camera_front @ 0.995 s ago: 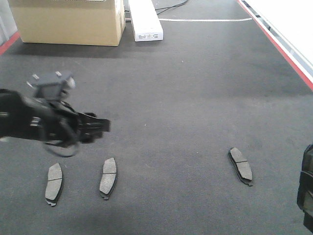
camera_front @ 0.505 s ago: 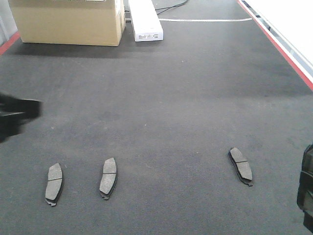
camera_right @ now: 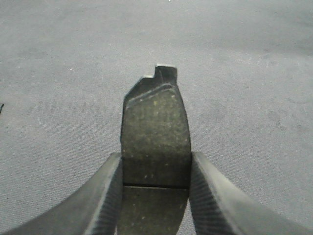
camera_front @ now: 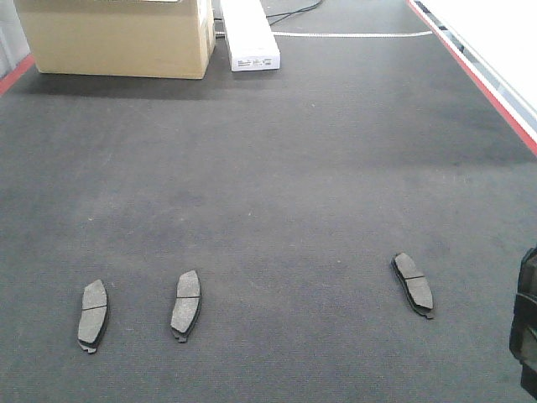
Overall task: Move and align brake pads A on conveyor
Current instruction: 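Raise the open left gripper away from the placed pads, then lower the right gripper's brake pad onto the belt beside the other pad and release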
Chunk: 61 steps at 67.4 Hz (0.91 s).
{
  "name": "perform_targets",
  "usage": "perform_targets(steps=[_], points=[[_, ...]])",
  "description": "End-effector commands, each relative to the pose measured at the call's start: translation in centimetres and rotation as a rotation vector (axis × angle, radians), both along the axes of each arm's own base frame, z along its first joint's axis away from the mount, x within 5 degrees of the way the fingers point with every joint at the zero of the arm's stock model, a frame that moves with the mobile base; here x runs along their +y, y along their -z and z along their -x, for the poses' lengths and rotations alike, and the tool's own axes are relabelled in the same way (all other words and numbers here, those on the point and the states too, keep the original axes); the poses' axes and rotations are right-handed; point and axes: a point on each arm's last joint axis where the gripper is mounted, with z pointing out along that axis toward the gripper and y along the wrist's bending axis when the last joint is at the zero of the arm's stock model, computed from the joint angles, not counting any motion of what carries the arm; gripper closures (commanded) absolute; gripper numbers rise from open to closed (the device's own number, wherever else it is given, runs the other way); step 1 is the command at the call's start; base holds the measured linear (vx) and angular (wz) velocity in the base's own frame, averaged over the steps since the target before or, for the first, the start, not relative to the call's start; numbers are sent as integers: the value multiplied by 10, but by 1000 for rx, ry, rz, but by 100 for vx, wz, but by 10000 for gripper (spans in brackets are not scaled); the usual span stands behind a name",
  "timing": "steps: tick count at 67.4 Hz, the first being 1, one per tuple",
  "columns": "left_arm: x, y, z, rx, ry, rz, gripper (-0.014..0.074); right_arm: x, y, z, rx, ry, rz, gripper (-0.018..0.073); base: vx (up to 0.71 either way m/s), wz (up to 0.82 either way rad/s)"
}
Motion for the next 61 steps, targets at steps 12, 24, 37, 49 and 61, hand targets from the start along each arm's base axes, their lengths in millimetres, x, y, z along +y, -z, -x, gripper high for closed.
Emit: perform_targets(steps=[12, 24, 37, 49, 61], points=[[17, 0, 31, -194, 13, 111, 242, 1, -17, -4, -111, -11, -8, 564, 0, 0], [22, 1, 38, -225, 13, 130, 242, 1, -17, -4, -111, -11, -8, 564, 0, 0], [22, 2, 38, -215, 11, 125, 242, 1, -17, -4, -114, -11, -8, 564, 0, 0], [22, 2, 38, -215, 11, 125, 242, 2, -20, -6, -135, -4, -54, 563, 0, 0], [22, 2, 38, -215, 11, 125, 242, 13, -25, -28, -21, -11, -114, 550, 0, 0]])
